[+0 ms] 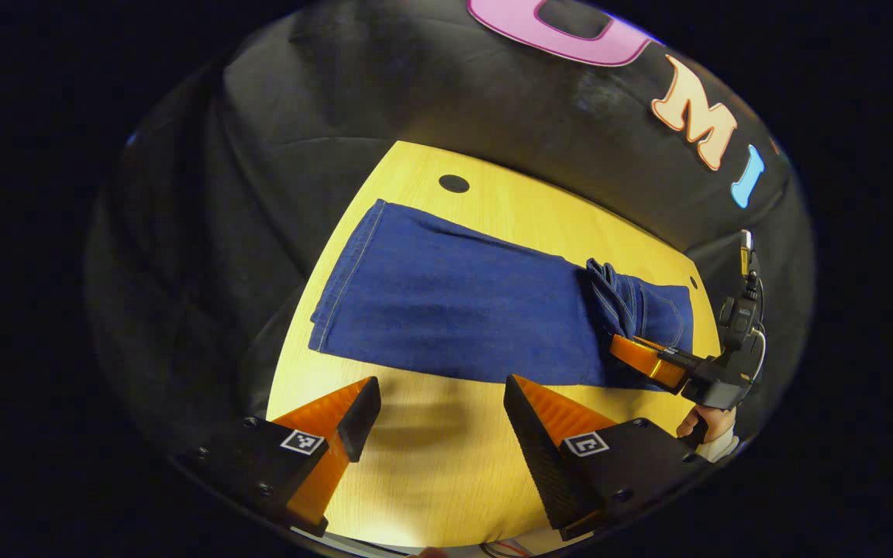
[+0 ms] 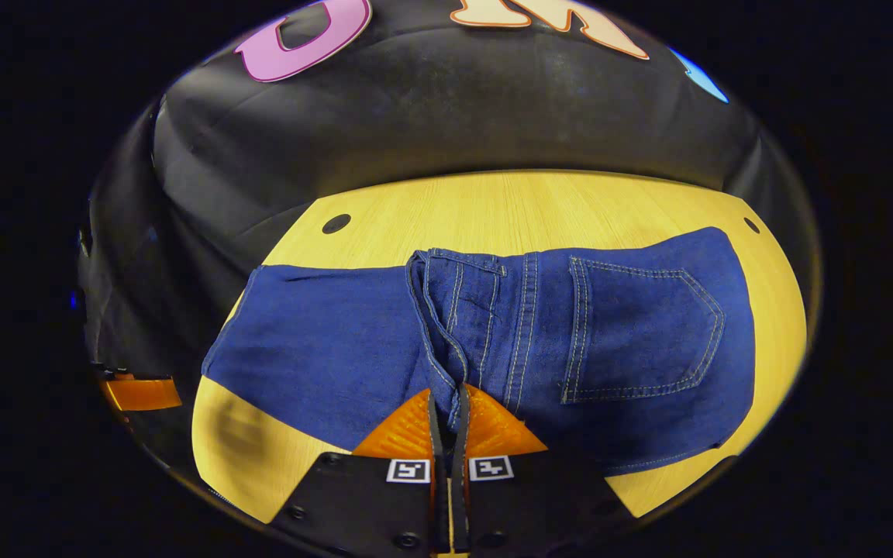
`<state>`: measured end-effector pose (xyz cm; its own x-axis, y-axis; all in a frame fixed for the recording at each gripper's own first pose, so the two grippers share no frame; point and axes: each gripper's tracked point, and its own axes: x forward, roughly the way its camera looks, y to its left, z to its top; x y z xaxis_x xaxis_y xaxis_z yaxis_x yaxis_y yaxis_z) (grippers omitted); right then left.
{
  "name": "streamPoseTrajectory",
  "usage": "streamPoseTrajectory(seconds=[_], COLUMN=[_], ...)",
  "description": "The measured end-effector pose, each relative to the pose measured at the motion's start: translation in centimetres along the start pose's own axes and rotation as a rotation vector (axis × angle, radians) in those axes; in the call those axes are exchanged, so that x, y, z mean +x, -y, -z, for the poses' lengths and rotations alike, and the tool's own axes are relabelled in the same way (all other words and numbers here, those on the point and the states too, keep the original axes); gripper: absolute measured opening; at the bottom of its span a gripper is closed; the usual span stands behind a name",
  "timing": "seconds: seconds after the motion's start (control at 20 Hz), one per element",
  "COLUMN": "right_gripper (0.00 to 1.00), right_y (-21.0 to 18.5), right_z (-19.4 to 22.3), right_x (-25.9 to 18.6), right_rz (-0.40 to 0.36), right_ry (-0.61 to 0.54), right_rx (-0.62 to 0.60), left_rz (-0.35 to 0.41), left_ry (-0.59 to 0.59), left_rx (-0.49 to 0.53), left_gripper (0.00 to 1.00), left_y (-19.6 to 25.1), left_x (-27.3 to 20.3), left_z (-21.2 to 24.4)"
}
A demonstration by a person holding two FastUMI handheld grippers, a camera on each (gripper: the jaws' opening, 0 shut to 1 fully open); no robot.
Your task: Grasp the waist and the cuffs of the jeans and fold them to make the two legs overlap; first hold the waist and fold one-third of the jeans toward the cuffs, then hold the cuffs and fold the remaining one-third in the same direction to finish folding.
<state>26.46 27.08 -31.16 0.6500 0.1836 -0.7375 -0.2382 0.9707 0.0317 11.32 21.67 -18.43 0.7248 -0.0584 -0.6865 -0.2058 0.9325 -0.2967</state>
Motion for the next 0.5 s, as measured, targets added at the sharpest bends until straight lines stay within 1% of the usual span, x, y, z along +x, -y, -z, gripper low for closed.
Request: streamPoseTrajectory(seconds=[0.05,0.1,0.15,0.2,0.25,0.3,0.35,0.4,0.45,0.5], right_gripper=[0.06,0.09,0.2,0.47,0.73,1.0,0.93,0.93,0.98,0.98], right_y=[-0.1,-0.9,-1.8,-2.9,-3.5,-3.0,-2.2,-1.1,-0.1,0.9], right_z=[0.2,0.2,0.0,-0.1,-0.7,-1.7,-2.5,-3.6,-4.3,-4.9], right_x=[-0.4,-0.4,-0.9,-1.1,-2.2,-2.7,-3.0,-3.7,-4.9,-6.0], right_rz=[-0.006,-0.05,-0.097,-0.144,-0.17,-0.161,-0.145,-0.121,-0.095,-0.075], right_ry=[-0.006,-0.003,0.005,0.001,0.018,0.055,0.097,0.138,0.164,0.18], right_rx=[0.006,0.029,0.068,0.109,0.146,0.147,0.127,0.108,0.093,0.084], left_rz=[-0.005,-0.006,-0.011,-0.02,-0.038,-0.061,-0.075,-0.082,-0.087,-0.097], left_ry=[-0.002,-0.007,-0.016,-0.02,-0.021,-0.027,-0.035,-0.044,-0.06,-0.072], left_rx=[-0.013,-0.017,-0.008,0.013,0.038,0.056,0.067,0.068,0.064,0.06], left_gripper=[0.96,0.96,0.96,0.96,0.96,0.96,0.96,0.96,0.96,0.96], left_y=[-0.5,-0.9,-1.4,-1.8,-2.4,-3.3,-4.0,-4.6,-5.0,-5.5], left_x=[0.2,0.5,0.8,1.0,1.7,2.1,2.6,3.0,3.5,4.0], left_z=[-0.1,-0.1,-0.2,-0.5,-0.9,-1.4,-1.8,-2.2,-2.4,-2.6])
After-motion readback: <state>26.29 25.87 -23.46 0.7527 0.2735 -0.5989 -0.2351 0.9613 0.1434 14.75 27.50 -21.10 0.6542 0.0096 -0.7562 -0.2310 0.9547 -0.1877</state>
